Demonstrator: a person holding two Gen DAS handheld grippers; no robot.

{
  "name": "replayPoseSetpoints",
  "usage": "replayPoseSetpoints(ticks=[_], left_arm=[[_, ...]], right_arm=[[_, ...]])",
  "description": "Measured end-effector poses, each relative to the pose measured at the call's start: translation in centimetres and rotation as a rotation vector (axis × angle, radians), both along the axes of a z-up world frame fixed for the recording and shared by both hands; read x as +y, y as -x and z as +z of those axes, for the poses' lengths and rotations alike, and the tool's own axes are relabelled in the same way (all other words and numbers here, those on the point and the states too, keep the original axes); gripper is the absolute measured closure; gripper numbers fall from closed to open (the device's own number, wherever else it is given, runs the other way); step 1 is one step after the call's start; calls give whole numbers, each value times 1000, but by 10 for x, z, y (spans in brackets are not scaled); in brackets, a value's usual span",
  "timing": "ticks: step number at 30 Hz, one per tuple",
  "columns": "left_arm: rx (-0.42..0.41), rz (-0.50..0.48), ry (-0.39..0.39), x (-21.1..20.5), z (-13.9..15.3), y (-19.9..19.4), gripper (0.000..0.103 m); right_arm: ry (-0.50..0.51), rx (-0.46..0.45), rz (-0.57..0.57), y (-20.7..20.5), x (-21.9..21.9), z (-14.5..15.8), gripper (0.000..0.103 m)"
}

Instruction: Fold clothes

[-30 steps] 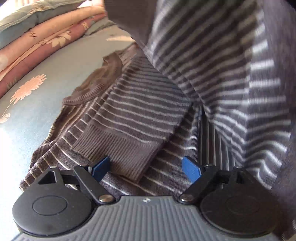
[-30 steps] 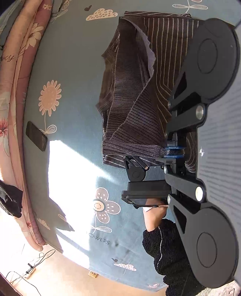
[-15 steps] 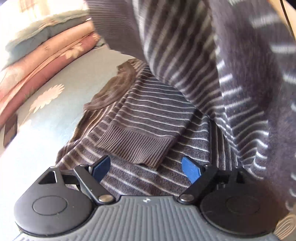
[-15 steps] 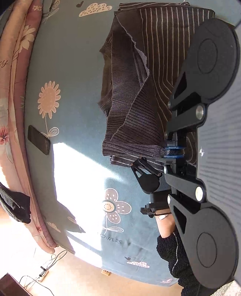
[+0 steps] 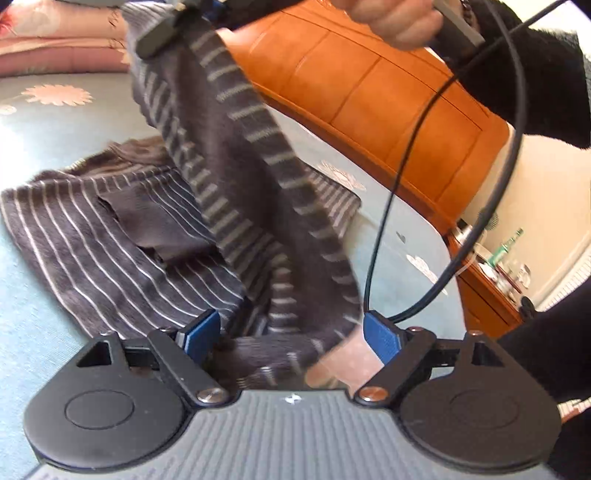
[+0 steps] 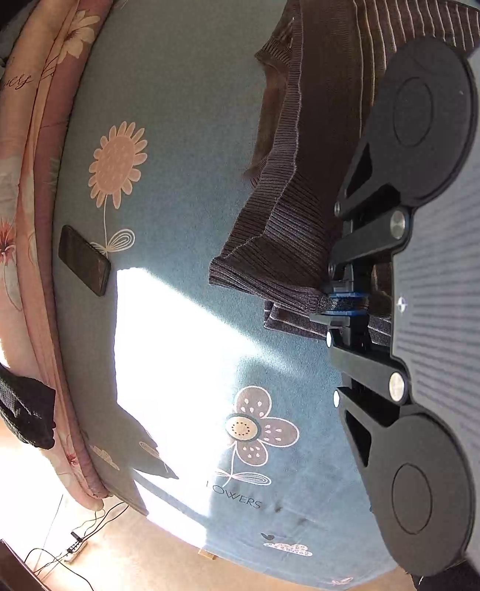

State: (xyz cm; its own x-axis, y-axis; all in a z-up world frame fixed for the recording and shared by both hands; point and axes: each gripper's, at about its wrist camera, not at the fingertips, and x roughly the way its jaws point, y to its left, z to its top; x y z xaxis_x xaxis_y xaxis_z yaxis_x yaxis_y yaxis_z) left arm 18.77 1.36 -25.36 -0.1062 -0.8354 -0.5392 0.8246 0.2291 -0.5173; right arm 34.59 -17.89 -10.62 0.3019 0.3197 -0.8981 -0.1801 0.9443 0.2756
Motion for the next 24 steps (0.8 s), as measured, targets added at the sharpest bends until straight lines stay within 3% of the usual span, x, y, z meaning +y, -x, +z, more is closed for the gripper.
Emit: replayPoseSetpoints(ticks=[7, 12, 17, 20, 24], left_arm=[[-50, -166, -149, -6, -10, 22, 20], [40, -216, -136, 2, -5, 15, 21], [83, -202, -135, 12, -7, 14, 21], [123, -157, -92, 18, -4, 12, 21], [130, 7, -79, 35, 1, 13, 19]], right_arm=[[20, 0, -5, -9, 1, -9, 95], [19, 7, -3, -16, 6, -18, 95], [12, 35, -17, -39, 13, -46, 95], [86, 70, 21, -48, 24, -72, 90], [106, 61, 86, -33, 32, -77, 78]])
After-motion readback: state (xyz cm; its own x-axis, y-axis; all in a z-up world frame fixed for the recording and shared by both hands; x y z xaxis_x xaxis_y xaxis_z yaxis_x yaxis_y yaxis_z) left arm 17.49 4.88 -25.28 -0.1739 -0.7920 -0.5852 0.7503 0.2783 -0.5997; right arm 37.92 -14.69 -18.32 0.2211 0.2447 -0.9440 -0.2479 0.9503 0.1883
